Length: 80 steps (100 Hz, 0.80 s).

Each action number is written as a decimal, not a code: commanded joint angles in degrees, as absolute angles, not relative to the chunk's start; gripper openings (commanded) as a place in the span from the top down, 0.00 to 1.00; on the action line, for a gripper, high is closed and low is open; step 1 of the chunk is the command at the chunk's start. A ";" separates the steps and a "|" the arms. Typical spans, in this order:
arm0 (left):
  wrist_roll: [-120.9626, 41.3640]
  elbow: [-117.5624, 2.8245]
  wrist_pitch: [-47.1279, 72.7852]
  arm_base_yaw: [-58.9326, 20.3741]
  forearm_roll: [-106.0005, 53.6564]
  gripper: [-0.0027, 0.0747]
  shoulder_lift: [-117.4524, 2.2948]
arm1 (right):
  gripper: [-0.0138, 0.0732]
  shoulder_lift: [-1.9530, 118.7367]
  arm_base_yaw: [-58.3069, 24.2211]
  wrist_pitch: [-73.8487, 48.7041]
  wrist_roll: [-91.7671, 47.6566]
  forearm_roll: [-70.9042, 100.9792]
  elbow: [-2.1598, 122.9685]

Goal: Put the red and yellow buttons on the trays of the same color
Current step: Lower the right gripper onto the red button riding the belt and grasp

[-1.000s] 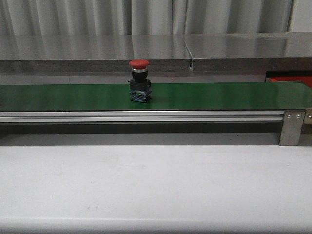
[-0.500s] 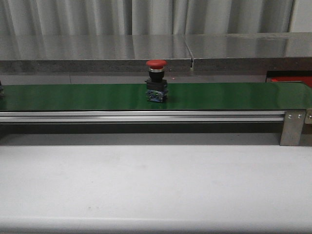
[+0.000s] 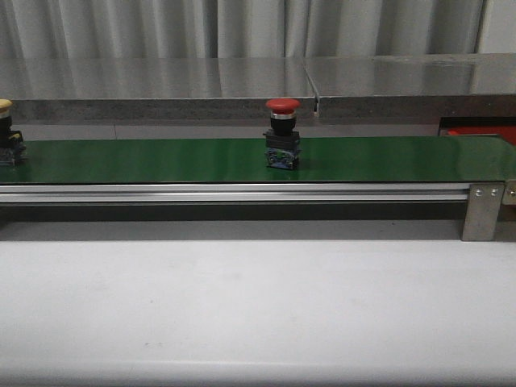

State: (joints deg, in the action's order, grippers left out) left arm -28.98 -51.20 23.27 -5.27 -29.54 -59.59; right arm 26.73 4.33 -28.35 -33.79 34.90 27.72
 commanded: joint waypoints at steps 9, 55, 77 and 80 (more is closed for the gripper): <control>-29.12 -43.97 16.46 -7.68 -32.01 0.55 -48.46 | 0.98 26.87 4.39 -24.31 -34.29 36.34 29.18; -29.12 -29.93 12.12 -7.68 -32.33 0.99 -31.65 | 0.59 26.87 4.39 -24.58 -34.29 40.04 29.24; -29.12 -29.58 12.12 -7.68 -32.33 0.99 -31.75 | 0.16 28.13 4.39 -22.29 -34.87 41.43 29.89; -29.12 -29.58 12.12 -7.68 -32.33 0.99 -31.75 | 0.16 29.26 4.39 -22.77 -35.08 41.43 30.44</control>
State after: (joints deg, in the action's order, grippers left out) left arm -29.08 -27.98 16.06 -7.35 -31.03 -31.68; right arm 26.88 4.33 -26.59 -34.03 39.69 27.72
